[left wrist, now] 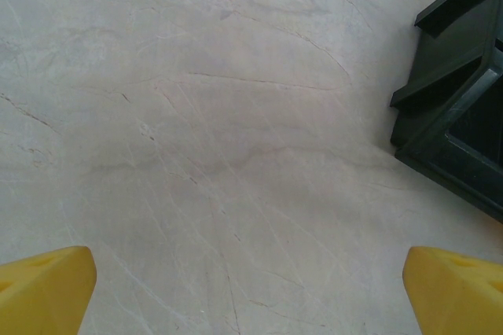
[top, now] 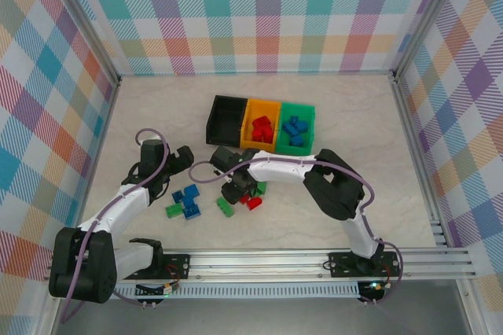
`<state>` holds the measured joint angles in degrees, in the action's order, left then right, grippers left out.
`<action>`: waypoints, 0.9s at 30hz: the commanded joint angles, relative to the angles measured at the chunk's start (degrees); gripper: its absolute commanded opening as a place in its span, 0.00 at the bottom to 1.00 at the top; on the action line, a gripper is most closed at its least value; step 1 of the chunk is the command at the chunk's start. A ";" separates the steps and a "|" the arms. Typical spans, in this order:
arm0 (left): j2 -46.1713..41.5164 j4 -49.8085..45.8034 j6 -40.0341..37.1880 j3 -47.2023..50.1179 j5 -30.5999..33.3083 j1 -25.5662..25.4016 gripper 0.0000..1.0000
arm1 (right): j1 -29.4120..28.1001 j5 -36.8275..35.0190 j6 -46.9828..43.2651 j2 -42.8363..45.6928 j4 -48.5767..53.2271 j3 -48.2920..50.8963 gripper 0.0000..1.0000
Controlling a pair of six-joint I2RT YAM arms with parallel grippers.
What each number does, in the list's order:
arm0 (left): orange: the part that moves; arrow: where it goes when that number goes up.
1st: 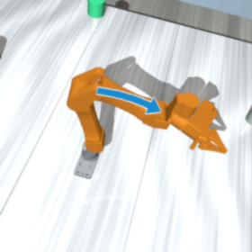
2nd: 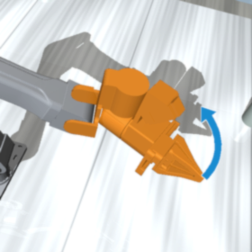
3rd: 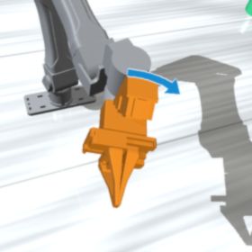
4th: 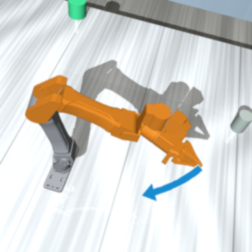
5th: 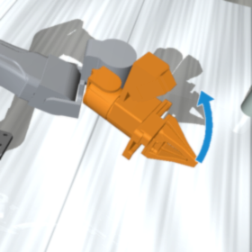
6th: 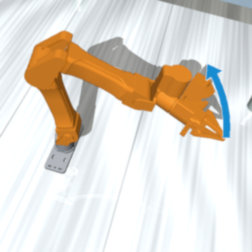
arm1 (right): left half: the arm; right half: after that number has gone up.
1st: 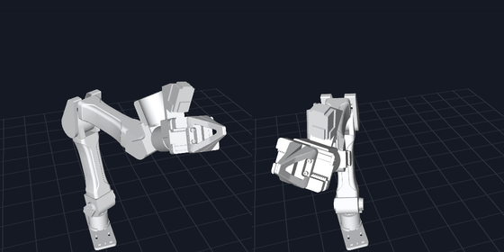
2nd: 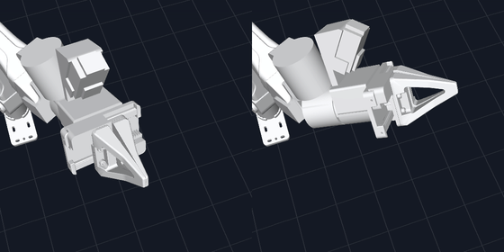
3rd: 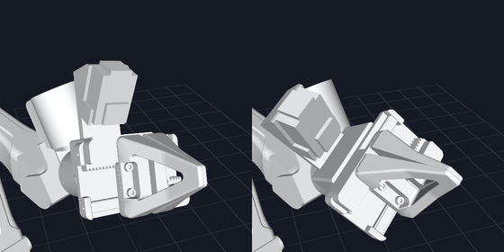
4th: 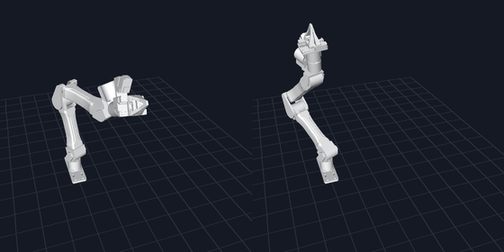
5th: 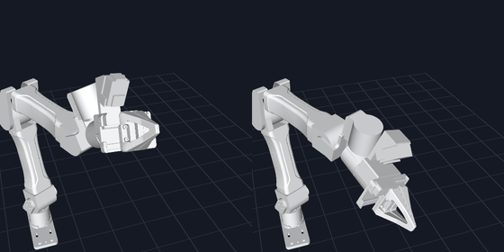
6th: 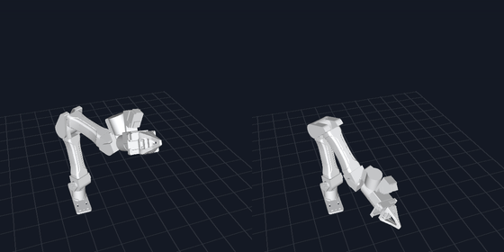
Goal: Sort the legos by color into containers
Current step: Pick up the lego from the bottom-center of the table, then place the lego in the container.
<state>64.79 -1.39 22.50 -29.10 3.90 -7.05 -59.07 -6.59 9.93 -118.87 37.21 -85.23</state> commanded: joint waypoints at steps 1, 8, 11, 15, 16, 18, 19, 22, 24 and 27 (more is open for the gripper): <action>0.48 0.32 -0.22 -1.16 -0.91 -0.19 1.00 | 1.02 0.91 1.06 1.28 1.67 1.89 0.53; 0.48 0.16 -0.20 -1.18 -0.75 -0.21 1.00 | 0.95 1.40 2.28 1.28 -0.02 3.25 0.37; 0.51 0.08 -0.25 -1.22 -0.69 -0.22 1.00 | 0.97 1.90 2.70 1.18 -0.23 2.22 0.32; 0.44 0.07 -0.22 -1.22 -0.56 -0.16 1.00 | 2.28 2.63 3.14 3.92 -0.19 0.39 0.32; 0.49 0.13 -0.26 -1.21 -0.61 -0.16 1.00 | 3.23 3.10 3.41 4.88 -0.34 -0.05 0.32; 0.50 0.12 -0.26 -1.22 -0.60 -0.16 1.00 | 5.67 3.94 4.18 7.03 -1.05 -0.84 0.32; 0.49 0.10 -0.21 -1.22 -0.63 -0.21 1.00 | 7.20 4.24 4.55 7.96 -1.68 -1.23 0.32; 0.56 0.08 -0.24 -1.22 -0.74 -0.18 1.00 | 11.89 4.32 5.81 9.44 -2.97 -3.08 0.33; 0.66 0.20 -0.21 -1.22 -0.68 -0.18 1.00 | 14.55 4.05 6.28 9.29 -4.15 -4.52 0.33; 0.77 0.19 -0.20 -1.30 -0.73 -0.16 1.00 | 18.21 3.47 6.72 7.11 -4.67 -8.46 0.34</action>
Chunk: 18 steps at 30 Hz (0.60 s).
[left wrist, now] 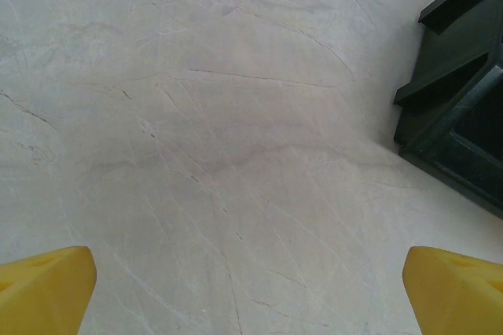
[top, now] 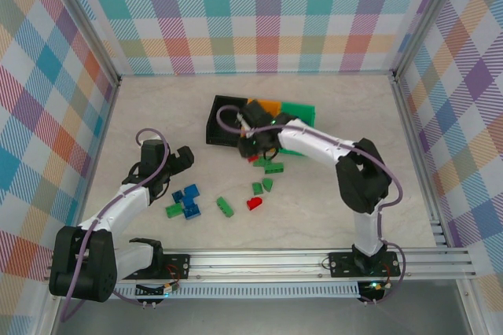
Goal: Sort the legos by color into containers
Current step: Place the lego in the container.
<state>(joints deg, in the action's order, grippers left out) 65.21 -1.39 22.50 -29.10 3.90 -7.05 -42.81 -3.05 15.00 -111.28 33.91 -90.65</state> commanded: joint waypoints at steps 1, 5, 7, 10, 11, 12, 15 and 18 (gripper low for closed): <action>0.40 0.21 -0.21 -1.31 -0.73 -0.19 1.00 | 2.93 -0.52 1.52 -1.66 -1.07 -4.74 0.34; 0.42 0.17 -0.35 -1.31 -0.65 -0.16 1.00 | 5.35 -1.73 0.42 -7.44 2.34 -12.91 0.50; 0.44 0.11 -0.35 -1.38 -0.47 -0.20 1.00 | 5.39 -2.33 -0.27 -8.82 3.94 -14.96 0.63; 0.43 0.04 -0.30 -1.40 -0.40 -0.19 1.00 | 4.79 -1.60 -0.50 -6.87 2.62 -12.06 0.66; 0.44 0.15 -0.30 -1.39 -0.46 -0.16 1.00 | 4.32 -1.77 -0.66 -5.73 2.46 -10.71 0.66; 0.40 0.11 -0.28 -1.39 -0.53 -0.17 1.00 | 3.83 -1.53 -0.97 -4.72 2.44 -9.56 0.66; 0.59 0.23 -0.30 -1.40 -0.73 -0.17 1.00 | 0.86 -0.99 -2.49 -0.16 2.21 -3.72 0.65; 0.43 -0.51 -0.33 -1.61 0.20 -0.17 1.00 | -2.73 -1.66 -0.94 3.99 5.42 1.08 0.65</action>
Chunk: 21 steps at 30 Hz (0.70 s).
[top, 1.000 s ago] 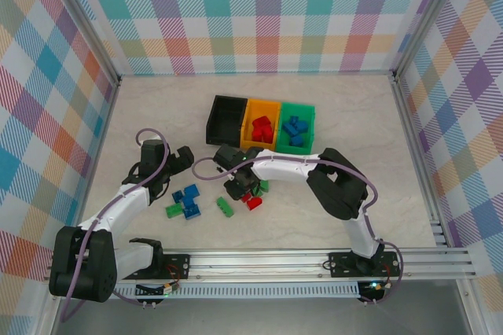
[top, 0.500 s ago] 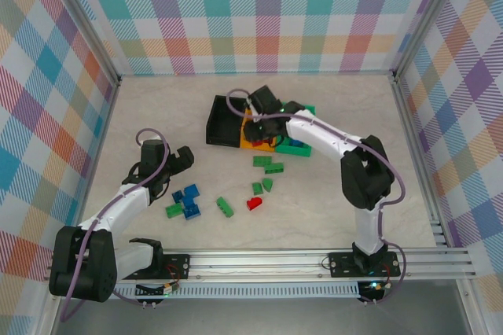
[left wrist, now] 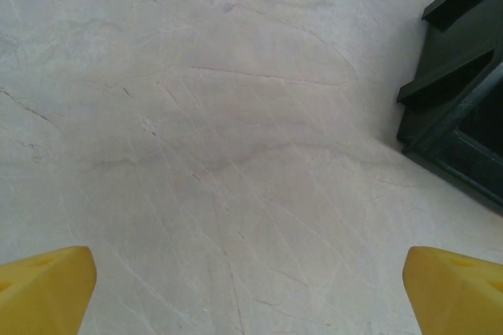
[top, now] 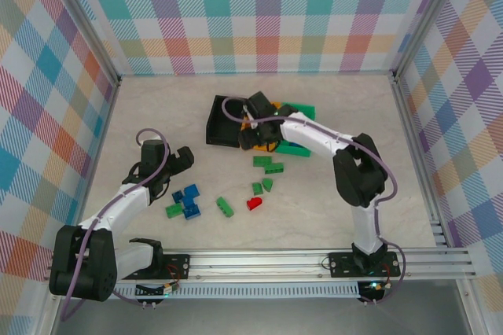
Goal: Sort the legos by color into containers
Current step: Pick up the lego from the bottom-center of the table.
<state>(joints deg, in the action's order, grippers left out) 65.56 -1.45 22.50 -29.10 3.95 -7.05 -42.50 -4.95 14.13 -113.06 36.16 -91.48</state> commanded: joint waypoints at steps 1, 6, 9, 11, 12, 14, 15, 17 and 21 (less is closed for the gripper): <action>-0.01 -0.47 -0.29 -1.57 0.23 -0.17 1.00 | -4.34 0.53 0.92 7.39 4.41 3.59 0.64; -0.42 -0.05 -0.03 -1.31 -0.86 -0.16 1.00 | -9.41 2.01 6.90 13.79 7.78 13.57 0.61; -0.43 0.01 0.13 -1.22 -0.88 -0.23 1.00 | -12.55 2.17 10.32 15.70 8.27 18.91 0.62; -0.43 0.05 0.11 -1.22 -0.85 -0.20 1.00 | -14.34 2.40 12.07 15.96 8.24 21.26 0.65; -0.35 0.08 0.13 -1.22 -0.89 -0.21 1.00 | -14.89 2.31 12.57 15.85 7.95 21.94 0.66; -0.35 0.18 0.32 -1.18 -1.10 -0.22 1.00 | -15.82 1.98 13.13 14.85 7.30 22.58 0.69; -0.37 0.37 0.27 -1.06 -1.18 -0.18 1.00 | -16.15 1.79 13.27 14.25 7.03 22.51 0.70; -0.24 0.55 0.44 -1.04 -1.36 -0.16 1.00 | -16.55 1.69 13.10 12.63 6.50 21.78 0.71; 0.09 0.36 0.34 -1.13 -1.09 -0.16 1.00 | -17.39 1.83 11.59 8.90 6.12 19.08 0.71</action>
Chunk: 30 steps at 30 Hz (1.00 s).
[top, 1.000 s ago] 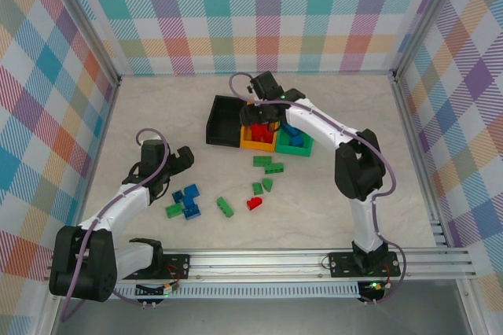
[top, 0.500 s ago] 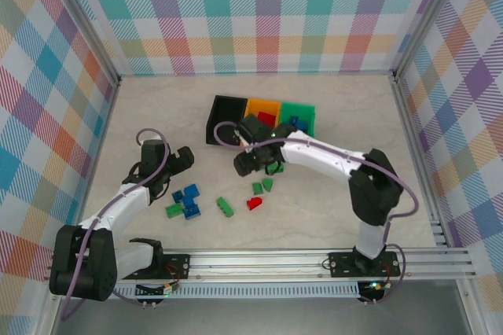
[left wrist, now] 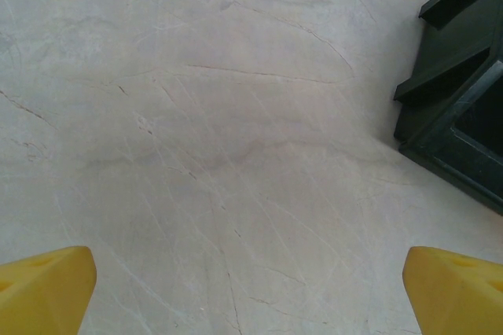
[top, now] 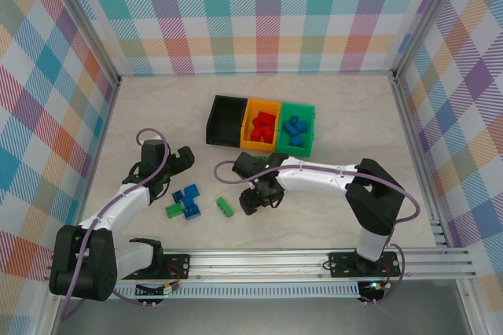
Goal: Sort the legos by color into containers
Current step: Pick up the lego from the bottom-center of the table, then place the lego in the container.
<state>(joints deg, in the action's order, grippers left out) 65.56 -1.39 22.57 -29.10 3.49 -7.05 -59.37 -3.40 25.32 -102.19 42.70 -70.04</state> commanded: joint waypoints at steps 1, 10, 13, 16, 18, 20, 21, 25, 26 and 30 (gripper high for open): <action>0.07 0.21 0.28 -1.13 -0.51 -0.20 1.00 | -0.65 0.30 0.11 -2.83 -0.58 -2.92 0.71; -0.35 -0.01 0.19 -1.13 -0.09 -0.23 1.00 | -1.62 -0.70 -1.06 -7.70 -0.87 -4.62 0.50; -0.10 0.22 0.18 -1.14 -0.67 -0.16 1.00 | -1.66 -1.55 -1.23 -6.60 -0.74 -4.57 0.46; 0.04 0.39 0.25 -1.10 -0.65 -0.16 1.00 | -1.64 -2.42 -1.66 -4.93 -0.62 -5.74 0.46; 0.27 0.40 0.27 -1.18 -0.77 -0.18 1.00 | -1.47 -2.79 -2.59 -3.13 -1.69 -6.62 0.46; 0.27 0.33 0.19 -1.22 -0.59 -0.16 1.00 | -0.65 -4.41 -4.14 -1.78 -2.16 -8.78 0.46; 0.23 0.25 0.15 -1.21 -0.41 -0.21 1.00 | 0.14 -5.08 -4.88 -1.42 -2.11 -9.90 0.46; 0.49 0.33 0.10 -1.13 -0.30 -0.16 1.00 | 5.31 -5.42 -7.39 -1.56 -3.40 -15.08 0.46; 0.58 0.33 0.16 -1.18 -0.22 -0.17 1.00 | 6.75 -5.48 -7.82 -1.69 -4.28 -16.14 0.46; 1.15 0.64 0.26 -1.31 -0.73 -0.17 1.00 | 11.35 -7.22 -8.79 -2.17 -10.05 -18.14 0.46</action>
<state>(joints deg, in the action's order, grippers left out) 66.28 -1.39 22.55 -29.10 3.49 -7.05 -50.57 -8.43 18.70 -105.32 36.23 -87.07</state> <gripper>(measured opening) 0.997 0.477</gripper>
